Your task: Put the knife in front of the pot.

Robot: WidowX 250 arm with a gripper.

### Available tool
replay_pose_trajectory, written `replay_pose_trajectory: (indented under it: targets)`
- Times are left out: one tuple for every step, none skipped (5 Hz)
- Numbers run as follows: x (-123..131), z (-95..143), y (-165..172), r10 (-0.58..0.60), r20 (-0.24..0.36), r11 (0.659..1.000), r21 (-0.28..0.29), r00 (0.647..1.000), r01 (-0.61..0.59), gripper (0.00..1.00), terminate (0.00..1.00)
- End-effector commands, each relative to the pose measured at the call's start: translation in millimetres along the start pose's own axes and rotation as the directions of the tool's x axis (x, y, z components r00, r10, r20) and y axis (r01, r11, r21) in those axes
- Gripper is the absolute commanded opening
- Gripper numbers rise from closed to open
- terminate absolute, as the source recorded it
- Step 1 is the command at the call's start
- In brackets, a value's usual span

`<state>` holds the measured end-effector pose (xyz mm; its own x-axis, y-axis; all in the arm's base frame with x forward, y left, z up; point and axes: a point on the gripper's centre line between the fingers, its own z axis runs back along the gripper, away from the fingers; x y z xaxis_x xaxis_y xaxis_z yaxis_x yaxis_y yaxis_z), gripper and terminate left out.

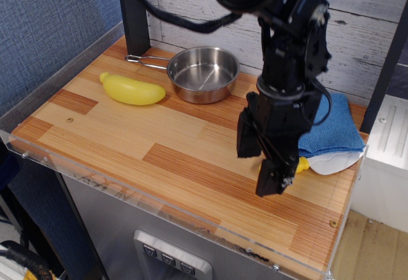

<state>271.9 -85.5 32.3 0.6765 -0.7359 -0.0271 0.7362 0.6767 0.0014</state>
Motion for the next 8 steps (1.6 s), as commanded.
replay_pose_trajectory:
  targets:
    - [18.8,4.1,15.1,0.147,0.095,0.988,0.034,0.985,-0.151,1.00,0.00]
    - [22.5,4.6,21.8,0.177,0.107,0.982,0.049,0.978,-0.183,1.00,0.00]
    - [24.7,-4.8,21.3,0.187,0.093,0.981,0.031,0.978,-0.190,1.00,0.00]
    - [23.6,-18.9,12.4,0.151,0.049,0.988,0.030,0.987,-0.152,1.00,0.00]
    - [19.7,-31.3,2.0,0.102,0.001,0.994,0.040,0.995,-0.102,1.00,0.00]
    - [20.1,-30.2,-0.5,0.100,0.013,0.994,0.033,0.995,-0.100,0.00,0.00]
    - [20.4,-25.0,3.1,0.114,0.029,0.993,0.040,0.993,-0.115,0.00,0.00]
    - [17.5,-22.5,5.8,0.119,0.027,0.992,0.042,0.993,-0.120,0.00,0.00]
